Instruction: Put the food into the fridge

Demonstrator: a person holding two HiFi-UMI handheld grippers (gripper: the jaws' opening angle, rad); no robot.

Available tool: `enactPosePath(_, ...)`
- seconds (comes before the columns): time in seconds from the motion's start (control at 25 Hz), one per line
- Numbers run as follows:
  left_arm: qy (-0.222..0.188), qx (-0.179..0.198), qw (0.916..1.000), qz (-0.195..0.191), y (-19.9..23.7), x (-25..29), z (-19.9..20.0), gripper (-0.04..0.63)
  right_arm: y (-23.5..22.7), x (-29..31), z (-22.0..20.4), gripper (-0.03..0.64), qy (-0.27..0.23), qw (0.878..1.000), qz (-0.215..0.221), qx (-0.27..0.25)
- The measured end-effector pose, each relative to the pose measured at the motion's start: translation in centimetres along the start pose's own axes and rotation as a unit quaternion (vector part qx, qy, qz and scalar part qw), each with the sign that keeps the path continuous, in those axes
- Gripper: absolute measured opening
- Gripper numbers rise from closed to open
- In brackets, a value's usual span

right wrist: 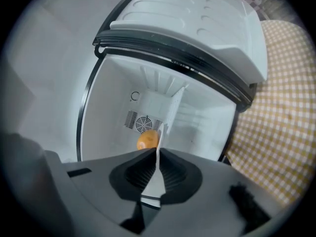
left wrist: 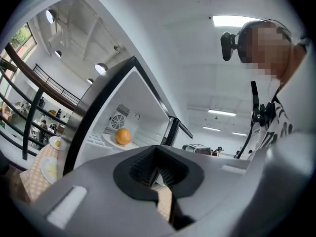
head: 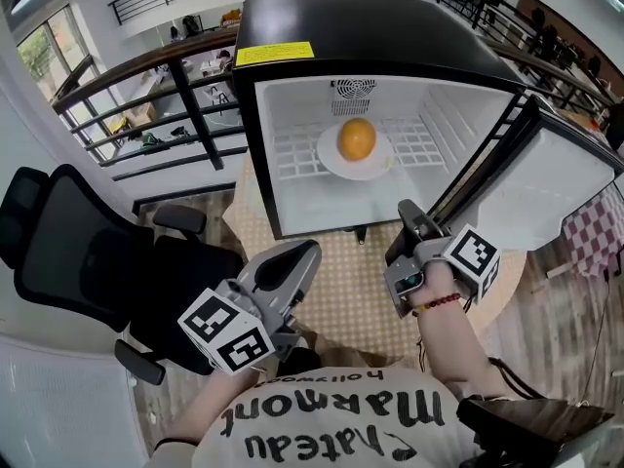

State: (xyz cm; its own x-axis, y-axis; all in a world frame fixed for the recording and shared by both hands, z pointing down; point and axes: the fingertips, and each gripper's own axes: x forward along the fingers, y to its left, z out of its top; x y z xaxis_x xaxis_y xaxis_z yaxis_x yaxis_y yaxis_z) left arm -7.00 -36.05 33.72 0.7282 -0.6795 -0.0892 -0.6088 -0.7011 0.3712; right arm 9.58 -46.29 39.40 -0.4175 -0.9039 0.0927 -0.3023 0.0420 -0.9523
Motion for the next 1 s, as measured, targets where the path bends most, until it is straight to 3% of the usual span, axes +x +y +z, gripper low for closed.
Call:
enactPosePath(0.16, -0.009, 0.008, 0.9999, -0.004, -4.1, -0.8, -0.4, 0.003, 0.3, -4.0, -0.1, 0.021, 0.010, 1.000, 0.002, -0.005)
enactPosePath(0.28, -0.017, 0.018, 0.9997, -0.004, -7.8, -1.4, -0.7, 0.003, 1.3, -7.4, 0.0, 0.017, 0.023, 0.999, 0.028, -0.018)
enactPosePath(0.52, -0.027, 0.017, 0.9995, -0.003, -12.9, -2.6, -1.8, 0.003, 3.6, -12.9, -0.3, 0.015, 0.045, 0.992, 0.070, -0.094)
enactPosePath(0.6, -0.027, 0.014, 0.9995, 0.000, -14.4, -3.1, -2.7, 0.003, 4.0, -14.5, -0.6, 0.015, 0.048, 0.987, 0.089, -0.125)
enactPosePath(0.76, -0.026, 0.006, 0.9996, 0.007, -17.2, -4.6, -4.6, 0.003, 3.5, -17.8, -1.5, 0.015, 0.052, 0.970, 0.087, -0.220)
enactPosePath(1.0, -0.021, 0.013, 0.9996, 0.010, -19.9, -7.2, -5.0, 0.003, 2.4, -21.6, -3.0, 0.015, 0.052, 0.947, 0.050, -0.312)
